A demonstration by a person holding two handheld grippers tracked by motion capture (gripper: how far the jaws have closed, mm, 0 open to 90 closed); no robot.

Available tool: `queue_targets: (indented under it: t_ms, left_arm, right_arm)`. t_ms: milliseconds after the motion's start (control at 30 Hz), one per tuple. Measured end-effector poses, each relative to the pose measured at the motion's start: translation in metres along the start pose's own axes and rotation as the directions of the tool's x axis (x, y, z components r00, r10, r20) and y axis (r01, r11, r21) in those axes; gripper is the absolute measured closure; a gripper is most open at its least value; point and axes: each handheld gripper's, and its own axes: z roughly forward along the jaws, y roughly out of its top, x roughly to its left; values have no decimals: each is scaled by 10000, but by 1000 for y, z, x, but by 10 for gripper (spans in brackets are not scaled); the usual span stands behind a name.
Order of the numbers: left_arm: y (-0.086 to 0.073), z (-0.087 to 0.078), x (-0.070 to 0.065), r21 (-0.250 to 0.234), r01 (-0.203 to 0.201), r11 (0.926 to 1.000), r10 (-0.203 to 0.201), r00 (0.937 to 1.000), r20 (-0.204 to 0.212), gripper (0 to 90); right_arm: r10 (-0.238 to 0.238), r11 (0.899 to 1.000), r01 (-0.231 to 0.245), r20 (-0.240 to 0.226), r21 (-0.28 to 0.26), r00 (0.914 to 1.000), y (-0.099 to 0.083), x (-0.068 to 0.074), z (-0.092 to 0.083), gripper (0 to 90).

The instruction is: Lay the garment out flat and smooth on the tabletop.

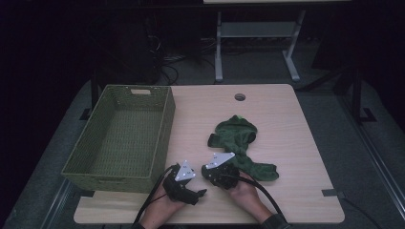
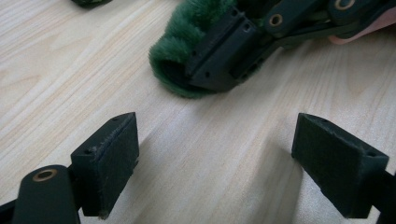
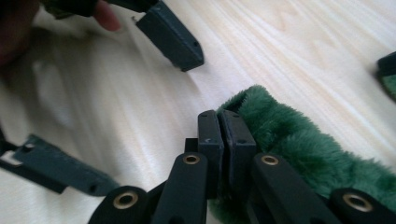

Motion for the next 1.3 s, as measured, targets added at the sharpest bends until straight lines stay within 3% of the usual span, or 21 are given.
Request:
queue_targets:
  t_ms: [200, 467, 800, 1100, 1300]
  left_arm:
    - [0, 1, 0, -20, -21, 10000, 21, 10000, 5, 141]
    - [0, 1, 0, -66, 63, 10000, -63, 10000, 39, 141]
    - [1, 1, 0, -72, 75, 9999, -74, 10000, 52, 142]
    - [1, 1, 0, -49, 2, 10000, -2, 10000, 16, 141]
    - [1, 1, 0, -69, 69, 10000, -68, 10000, 40, 142]
  right_arm:
    - [367, 9978, -409, -787, -522, 9962, 4, 0, -14, 870]
    - [688, 9877, -845, -1203, -1313, 9903, 5, -10, -42, 868]
    - [1118, 9658, -1335, -1078, -2223, 9879, -2, -30, -79, 864]
    - [1472, 9604, -1572, -600, -2301, 9873, -15, -46, -95, 856]
    - [1880, 9567, -1885, -237, -2218, 9819, -28, -57, -100, 837]
